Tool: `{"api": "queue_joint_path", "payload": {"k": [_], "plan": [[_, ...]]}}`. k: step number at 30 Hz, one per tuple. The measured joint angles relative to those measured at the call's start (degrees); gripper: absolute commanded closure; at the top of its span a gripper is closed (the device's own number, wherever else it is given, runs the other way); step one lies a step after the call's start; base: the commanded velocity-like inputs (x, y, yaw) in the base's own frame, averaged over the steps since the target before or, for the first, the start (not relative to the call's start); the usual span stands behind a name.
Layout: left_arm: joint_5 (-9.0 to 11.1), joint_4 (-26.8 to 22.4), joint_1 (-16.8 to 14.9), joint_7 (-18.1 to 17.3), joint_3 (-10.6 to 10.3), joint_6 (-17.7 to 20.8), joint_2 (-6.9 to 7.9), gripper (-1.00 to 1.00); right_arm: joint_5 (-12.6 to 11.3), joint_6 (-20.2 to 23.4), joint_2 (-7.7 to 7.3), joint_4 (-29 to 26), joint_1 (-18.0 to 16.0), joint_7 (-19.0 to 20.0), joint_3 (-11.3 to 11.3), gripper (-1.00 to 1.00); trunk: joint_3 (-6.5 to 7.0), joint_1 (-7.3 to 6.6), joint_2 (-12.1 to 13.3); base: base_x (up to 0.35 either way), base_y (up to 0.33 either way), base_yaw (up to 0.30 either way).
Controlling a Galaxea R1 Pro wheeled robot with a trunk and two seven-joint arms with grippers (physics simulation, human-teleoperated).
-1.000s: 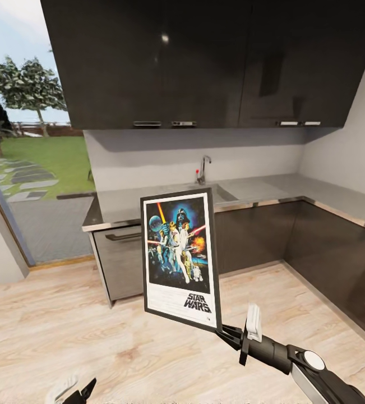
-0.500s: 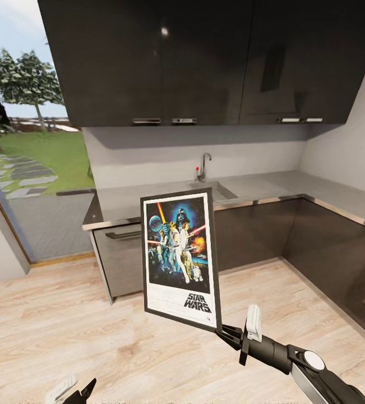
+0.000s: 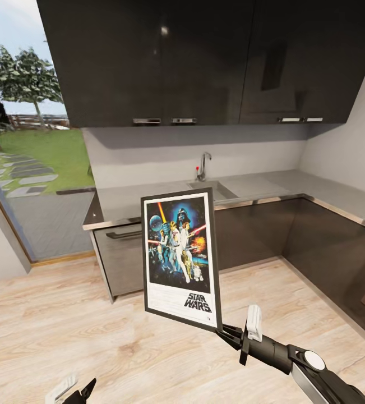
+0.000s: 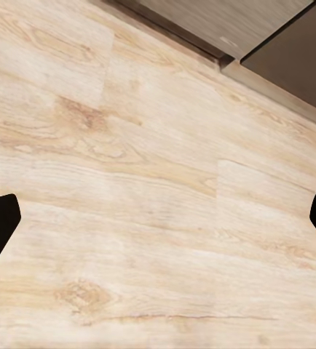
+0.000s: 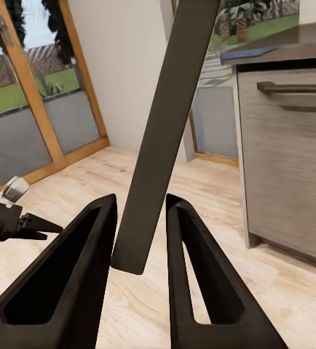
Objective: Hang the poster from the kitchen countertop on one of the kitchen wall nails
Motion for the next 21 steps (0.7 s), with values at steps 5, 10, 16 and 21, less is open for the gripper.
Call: {"api": "queue_joint_path", "payload": {"k": [5,10,16,21], "plan": [[0.0,0.0,0.01,0.0,0.0,0.0,0.0,-1.0,0.0,0.0,0.01,0.0,-0.01,0.0,-0.02,1.0,0.9,-1.1,2.01,0.0,0.0,0.0],[0.0,0.0,0.0,0.0,0.0,0.02,0.0,-1.0,0.0,-0.02,-0.02,0.0,-0.01,0.0,-0.03,1.0,1.8,-2.2,4.02,0.0,0.0,0.0],[0.0,0.0,0.0,0.0,0.0,0.02,0.0,-1.0,0.0,0.0,-0.01,0.0,-0.01,0.0,-0.03,1.0,2.88,-3.52,6.43,0.0,0.0,0.0],[0.0,0.0,0.0,0.0,0.0,0.01,0.0,-1.0,0.0,-0.02,-0.02,0.0,-0.01,0.0,-0.03,1.0,3.78,-4.62,8.44,0.0,0.0,0.0]]}}
